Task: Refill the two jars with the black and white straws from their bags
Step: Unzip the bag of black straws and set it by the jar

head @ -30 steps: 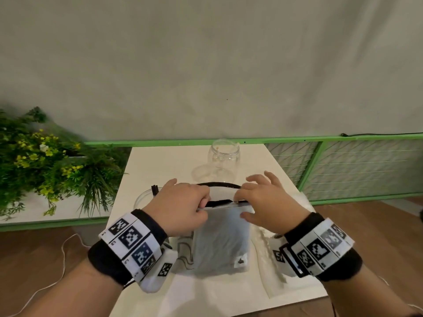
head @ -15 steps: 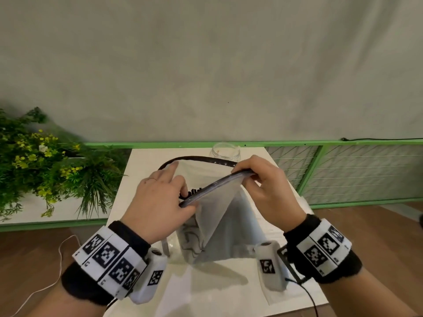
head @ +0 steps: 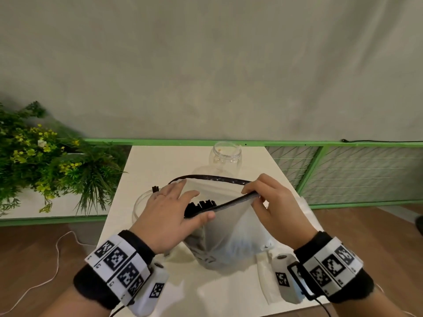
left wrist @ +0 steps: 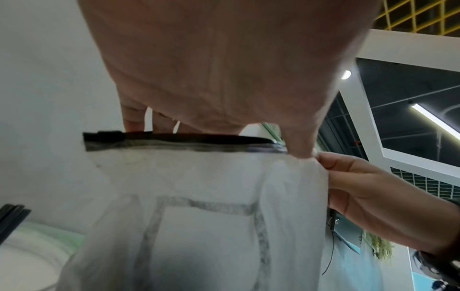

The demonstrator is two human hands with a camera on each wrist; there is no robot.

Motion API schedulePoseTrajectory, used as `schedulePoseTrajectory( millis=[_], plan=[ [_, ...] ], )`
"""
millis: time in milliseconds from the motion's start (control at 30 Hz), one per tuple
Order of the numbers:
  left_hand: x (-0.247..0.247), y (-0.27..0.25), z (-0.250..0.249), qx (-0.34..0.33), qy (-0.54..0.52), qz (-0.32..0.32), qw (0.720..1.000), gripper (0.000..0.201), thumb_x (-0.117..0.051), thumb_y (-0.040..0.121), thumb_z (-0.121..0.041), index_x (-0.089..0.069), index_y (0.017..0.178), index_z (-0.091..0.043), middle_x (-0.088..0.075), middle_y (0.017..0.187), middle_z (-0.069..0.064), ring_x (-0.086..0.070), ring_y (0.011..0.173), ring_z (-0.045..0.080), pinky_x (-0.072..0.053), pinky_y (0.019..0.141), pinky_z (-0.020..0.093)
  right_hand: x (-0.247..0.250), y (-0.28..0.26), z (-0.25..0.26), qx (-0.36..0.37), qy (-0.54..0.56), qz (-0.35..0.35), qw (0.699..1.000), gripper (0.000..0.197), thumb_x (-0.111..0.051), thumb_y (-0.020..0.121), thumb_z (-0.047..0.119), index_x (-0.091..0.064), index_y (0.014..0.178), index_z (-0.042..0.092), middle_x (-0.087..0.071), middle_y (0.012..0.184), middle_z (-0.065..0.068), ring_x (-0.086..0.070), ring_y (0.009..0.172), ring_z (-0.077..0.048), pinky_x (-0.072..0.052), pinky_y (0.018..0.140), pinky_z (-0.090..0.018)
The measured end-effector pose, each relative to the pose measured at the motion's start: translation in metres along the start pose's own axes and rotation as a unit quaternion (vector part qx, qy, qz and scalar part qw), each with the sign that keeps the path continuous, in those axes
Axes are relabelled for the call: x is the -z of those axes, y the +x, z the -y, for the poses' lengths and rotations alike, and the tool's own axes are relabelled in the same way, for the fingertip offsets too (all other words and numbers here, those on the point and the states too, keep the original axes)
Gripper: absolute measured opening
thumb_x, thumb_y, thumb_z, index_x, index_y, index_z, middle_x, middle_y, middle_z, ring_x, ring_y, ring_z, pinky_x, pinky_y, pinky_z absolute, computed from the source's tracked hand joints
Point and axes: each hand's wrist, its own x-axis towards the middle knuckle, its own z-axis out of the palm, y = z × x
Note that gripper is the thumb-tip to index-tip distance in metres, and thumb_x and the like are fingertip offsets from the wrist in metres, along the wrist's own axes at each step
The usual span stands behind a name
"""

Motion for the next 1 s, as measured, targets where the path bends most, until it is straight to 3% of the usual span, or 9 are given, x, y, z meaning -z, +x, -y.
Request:
schedulePoseTrajectory(
  millis=[167, 267, 400, 500, 567, 633, 767, 900, 1000],
  plan=[
    [-0.007, 0.007, -0.001, -0.012, -0.012, -0.018, 1.000, 0.089, 0.004, 0.074, -0.074, -0.017, 0.149, -0.031, -0.011, 0.159, -0.003, -0.011, 0.145, 0.017, -0.016, 0.116, 0.036, 0.019, -0.007, 0.008, -0.008, -0.006, 0.089, 0.996, 0.037, -0.045, 0.089, 0.047, -0.058, 0.069, 0.019, -0.045, 0.072, 0.006, -0.045, 0.075, -0.009, -0.034, 0.068, -0.015],
    [-0.013, 0.012, -0.004, -0.035, 0.019, -0.015, 0.999, 0.073, -0.022, 0.089, -0.060, -0.001, 0.151, -0.026, -0.008, 0.160, -0.002, -0.012, 0.145, 0.018, -0.019, 0.113, 0.034, 0.020, -0.009, 0.007, 0.012, -0.109, 0.106, 0.988, 0.048, -0.042, 0.092, 0.055, -0.035, 0.056, 0.022, -0.037, 0.058, 0.010, -0.038, 0.064, -0.008, -0.031, 0.058, -0.018],
    [-0.017, 0.018, -0.009, -0.054, 0.046, 0.007, 0.997, 0.084, -0.050, 0.086, -0.056, -0.005, 0.150, -0.028, -0.004, 0.160, 0.000, -0.016, 0.142, 0.024, -0.023, 0.112, 0.037, 0.020, -0.012, 0.008, 0.068, -0.193, 0.170, 0.964, 0.007, -0.062, 0.078, 0.020, -0.054, 0.079, 0.022, -0.052, 0.078, 0.007, -0.049, 0.068, -0.015, -0.048, 0.053, -0.030],
    [-0.019, 0.026, -0.007, -0.044, 0.064, -0.009, 0.997, 0.079, -0.052, 0.082, -0.057, -0.019, 0.147, -0.026, -0.030, 0.152, -0.001, -0.033, 0.129, 0.023, -0.032, 0.104, 0.035, 0.018, -0.020, 0.012, 0.101, -0.226, 0.256, 0.934, 0.042, -0.054, 0.069, -0.006, -0.056, 0.101, 0.021, -0.051, 0.104, 0.000, -0.050, 0.070, -0.020, -0.047, 0.050, -0.035],
    [-0.018, 0.029, -0.009, -0.029, 0.083, -0.036, 0.996, 0.069, -0.050, 0.084, -0.056, -0.029, 0.140, -0.023, -0.050, 0.134, -0.003, -0.043, 0.116, 0.022, -0.037, 0.094, 0.034, 0.016, -0.024, 0.014, 0.128, -0.251, 0.297, 0.912, 0.041, -0.033, 0.077, 0.008, -0.060, 0.105, 0.021, -0.056, 0.114, 0.000, -0.054, 0.068, -0.024, -0.047, 0.051, -0.035],
    [-0.017, 0.031, -0.014, -0.015, 0.107, -0.045, 0.993, 0.064, -0.047, 0.086, -0.057, -0.031, 0.137, -0.023, -0.062, 0.116, -0.002, -0.051, 0.107, 0.022, -0.037, 0.083, 0.035, 0.009, -0.029, 0.010, 0.108, -0.259, 0.321, 0.905, 0.054, -0.018, 0.079, 0.024, -0.064, 0.107, 0.020, -0.065, 0.101, 0.000, -0.058, 0.066, -0.029, -0.048, 0.051, -0.036],
    [-0.021, 0.036, -0.022, 0.010, 0.160, -0.036, 0.986, 0.080, -0.049, 0.081, -0.066, -0.023, 0.142, -0.021, -0.066, 0.092, 0.002, -0.060, 0.094, 0.024, -0.028, 0.070, 0.035, -0.007, -0.035, -0.009, 0.059, -0.339, 0.359, 0.868, 0.039, -0.033, 0.084, 0.015, -0.054, 0.116, 0.022, -0.065, 0.083, -0.004, -0.057, 0.079, -0.030, -0.034, 0.060, -0.033],
    [-0.025, 0.040, -0.022, 0.012, 0.189, -0.018, 0.982, 0.087, -0.061, 0.074, -0.064, -0.025, 0.142, -0.023, -0.066, 0.098, 0.000, -0.059, 0.097, 0.024, -0.036, 0.079, 0.036, -0.019, -0.036, -0.019, -0.026, -0.302, 0.350, 0.887, 0.041, -0.035, 0.094, 0.051, -0.064, 0.101, 0.021, -0.067, 0.087, -0.005, -0.054, 0.090, -0.026, -0.037, 0.068, -0.035],
    [-0.029, 0.042, -0.021, -0.019, 0.188, -0.016, 0.982, 0.086, -0.069, 0.069, -0.059, -0.030, 0.140, -0.030, -0.051, 0.118, -0.001, -0.048, 0.111, 0.024, -0.036, 0.089, 0.038, -0.024, -0.039, -0.023, -0.047, -0.234, 0.383, 0.892, 0.035, -0.047, 0.091, 0.052, -0.069, 0.101, 0.026, -0.067, 0.094, -0.003, -0.051, 0.093, -0.023, -0.044, 0.076, -0.034]
  ],
)
